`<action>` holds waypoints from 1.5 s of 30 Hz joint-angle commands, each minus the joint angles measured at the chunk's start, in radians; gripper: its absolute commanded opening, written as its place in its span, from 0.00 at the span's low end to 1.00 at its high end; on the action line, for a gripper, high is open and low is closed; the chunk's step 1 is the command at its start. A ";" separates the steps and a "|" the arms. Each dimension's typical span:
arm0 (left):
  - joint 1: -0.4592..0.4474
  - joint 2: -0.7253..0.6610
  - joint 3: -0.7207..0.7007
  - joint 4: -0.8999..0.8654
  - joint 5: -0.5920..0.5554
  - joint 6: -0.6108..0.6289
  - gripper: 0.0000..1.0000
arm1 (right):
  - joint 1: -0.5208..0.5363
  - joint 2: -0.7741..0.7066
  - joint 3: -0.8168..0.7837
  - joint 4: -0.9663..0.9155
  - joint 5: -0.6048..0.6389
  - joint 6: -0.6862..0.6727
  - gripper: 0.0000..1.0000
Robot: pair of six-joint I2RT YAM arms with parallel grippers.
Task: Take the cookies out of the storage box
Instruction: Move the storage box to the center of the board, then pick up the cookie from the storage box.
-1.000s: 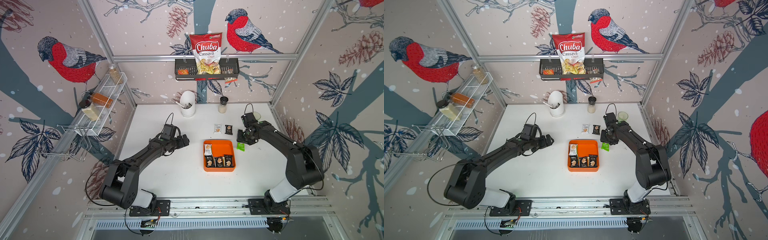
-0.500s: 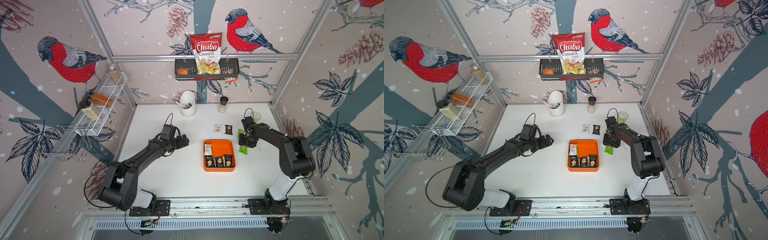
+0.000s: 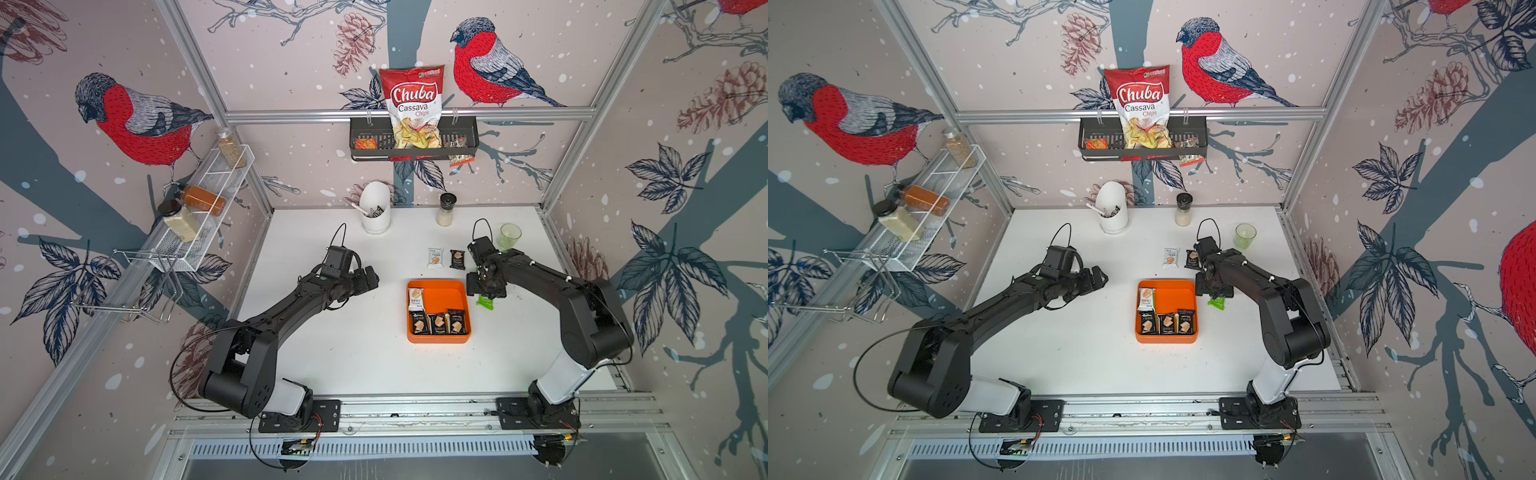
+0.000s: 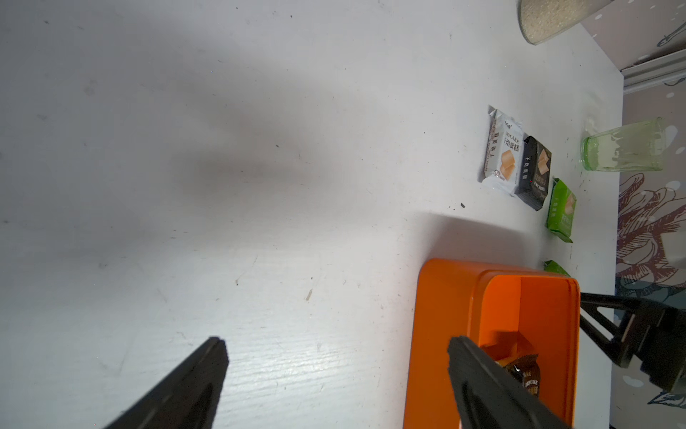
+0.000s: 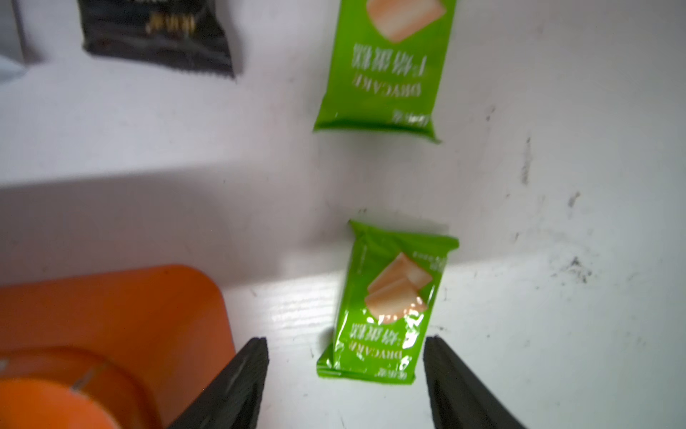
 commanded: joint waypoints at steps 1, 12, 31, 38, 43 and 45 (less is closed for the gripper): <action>0.002 0.003 0.009 -0.001 0.016 0.022 0.97 | 0.054 -0.021 -0.036 -0.058 0.024 0.051 0.72; 0.003 -0.025 -0.013 -0.028 0.027 0.052 0.97 | 0.243 -0.020 -0.066 -0.019 -0.068 0.191 0.72; -0.101 -0.094 0.127 -0.189 -0.018 0.084 0.90 | 0.092 -0.067 0.129 0.032 -0.131 0.206 0.72; -0.190 -0.058 0.164 -0.208 -0.078 -0.021 0.71 | 0.061 -0.048 0.199 0.052 -0.159 0.143 0.71; -0.248 -0.026 0.207 -0.261 -0.150 -0.108 0.61 | 0.000 -0.084 0.131 0.118 -0.245 0.119 0.71; -0.291 -0.011 0.234 -0.287 -0.216 -0.142 0.61 | -0.029 -0.117 0.080 0.166 -0.289 0.108 0.70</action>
